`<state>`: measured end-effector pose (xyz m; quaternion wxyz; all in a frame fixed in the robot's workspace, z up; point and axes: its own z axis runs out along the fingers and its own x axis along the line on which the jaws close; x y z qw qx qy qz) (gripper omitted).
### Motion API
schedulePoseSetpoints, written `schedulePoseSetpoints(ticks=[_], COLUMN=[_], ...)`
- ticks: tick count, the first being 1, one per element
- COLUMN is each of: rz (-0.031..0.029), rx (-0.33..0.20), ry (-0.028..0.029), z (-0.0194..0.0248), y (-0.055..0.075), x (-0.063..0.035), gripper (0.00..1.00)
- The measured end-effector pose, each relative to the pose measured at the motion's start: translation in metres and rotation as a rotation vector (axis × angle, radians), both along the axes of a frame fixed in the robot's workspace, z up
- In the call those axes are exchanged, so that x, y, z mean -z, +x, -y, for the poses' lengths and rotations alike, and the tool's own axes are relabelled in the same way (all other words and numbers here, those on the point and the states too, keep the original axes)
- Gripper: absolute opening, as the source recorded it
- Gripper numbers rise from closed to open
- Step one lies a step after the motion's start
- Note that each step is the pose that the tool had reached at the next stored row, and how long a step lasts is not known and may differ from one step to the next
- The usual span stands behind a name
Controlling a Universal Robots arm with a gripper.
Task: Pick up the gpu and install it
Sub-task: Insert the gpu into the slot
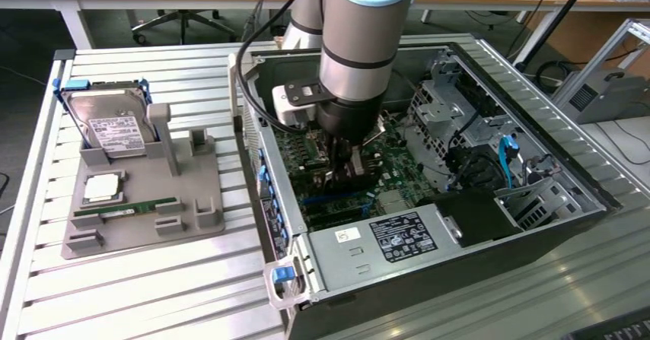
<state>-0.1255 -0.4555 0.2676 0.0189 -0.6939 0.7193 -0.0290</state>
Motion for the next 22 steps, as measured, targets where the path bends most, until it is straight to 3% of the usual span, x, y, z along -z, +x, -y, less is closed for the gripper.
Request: schedulePoseSetpoints(ticks=[22], rz=[0.0001], rx=[0.000], ry=[0.0006], z=[0.0000], y=[0.0002], x=[0.0024], gripper=[0.27])
